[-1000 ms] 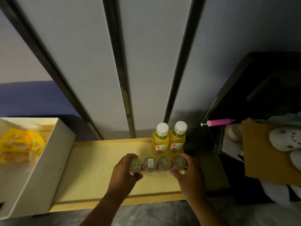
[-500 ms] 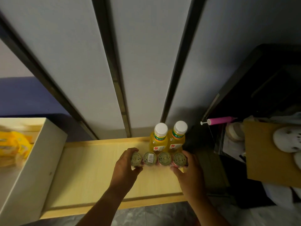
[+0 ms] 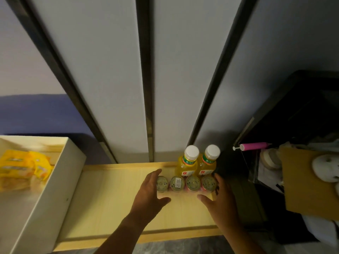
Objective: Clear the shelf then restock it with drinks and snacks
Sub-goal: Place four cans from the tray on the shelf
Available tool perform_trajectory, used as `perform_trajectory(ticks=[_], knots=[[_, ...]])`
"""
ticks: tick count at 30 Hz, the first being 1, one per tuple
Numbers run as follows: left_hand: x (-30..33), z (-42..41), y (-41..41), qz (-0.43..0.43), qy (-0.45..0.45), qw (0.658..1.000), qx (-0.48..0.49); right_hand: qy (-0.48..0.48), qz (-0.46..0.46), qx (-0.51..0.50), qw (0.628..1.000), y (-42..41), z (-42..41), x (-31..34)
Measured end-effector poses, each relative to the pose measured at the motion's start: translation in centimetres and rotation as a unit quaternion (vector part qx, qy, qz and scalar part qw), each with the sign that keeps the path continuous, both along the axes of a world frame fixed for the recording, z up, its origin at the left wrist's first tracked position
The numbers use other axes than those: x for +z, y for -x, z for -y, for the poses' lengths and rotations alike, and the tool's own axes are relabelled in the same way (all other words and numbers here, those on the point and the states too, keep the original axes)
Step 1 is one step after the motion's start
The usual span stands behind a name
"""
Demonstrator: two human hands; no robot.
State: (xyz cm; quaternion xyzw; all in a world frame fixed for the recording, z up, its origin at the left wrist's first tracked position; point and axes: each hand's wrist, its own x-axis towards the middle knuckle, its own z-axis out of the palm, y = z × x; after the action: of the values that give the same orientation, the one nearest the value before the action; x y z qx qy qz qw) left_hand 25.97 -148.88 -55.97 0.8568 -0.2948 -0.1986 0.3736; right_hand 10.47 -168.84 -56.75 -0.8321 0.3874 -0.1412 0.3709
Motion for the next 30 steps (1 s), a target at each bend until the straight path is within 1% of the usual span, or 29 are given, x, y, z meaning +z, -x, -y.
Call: perform_trajectory(ticks=[2,4,6,8,11,14,17,19,22,26,30], knots=[[1.3,-0.7,-0.2,0.04,-0.012,0.999,-0.019,0.028,-0.019,0.001,0.999,0.3,-0.1,1.8],[3.8,-1.0,-0.7,0.091,-0.001,0.996,-0.022,0.074,0.001,0.002,0.997,0.3,-0.2,4.8],[7.3,-1.0,-1.5,0.128,0.006,0.992,-0.014,0.133,0.001,0.015,0.991,-0.3,-0.5,8.7],[11.5,-1.0,-2.4,0.172,0.006,0.985,-0.012,0.169,0.012,0.034,0.985,-1.2,-0.7,12.6],[18.3,-2.4,-3.0,0.249,-0.006,0.969,-0.005,0.211,0.051,0.088,0.972,-2.9,-1.7,18.4],[23.9,-6.0,-2.5,0.275,-0.024,0.961,0.024,0.226,0.067,0.147,0.961,-4.1,-3.8,23.7],[27.7,-11.4,-1.4,0.293,-0.047,0.951,0.083,0.256,0.074,0.204,0.942,-5.2,-7.2,27.2],[29.6,-15.8,0.0,0.305,-0.074,0.943,0.116,0.251,0.073,0.24,0.935,-5.6,-10.8,29.0],[31.9,-23.4,2.1,0.294,-0.1,0.935,0.17,0.257,0.111,0.298,0.913,-6.1,-17.2,30.6],[34.3,-34.6,5.2,0.299,-0.132,0.916,0.234,0.279,0.129,0.381,0.872,-6.6,-27.6,32.4],[36.2,-46.8,9.4,0.281,-0.156,0.893,0.315,0.302,0.132,0.466,0.821,-7.1,-40.6,34.6]])
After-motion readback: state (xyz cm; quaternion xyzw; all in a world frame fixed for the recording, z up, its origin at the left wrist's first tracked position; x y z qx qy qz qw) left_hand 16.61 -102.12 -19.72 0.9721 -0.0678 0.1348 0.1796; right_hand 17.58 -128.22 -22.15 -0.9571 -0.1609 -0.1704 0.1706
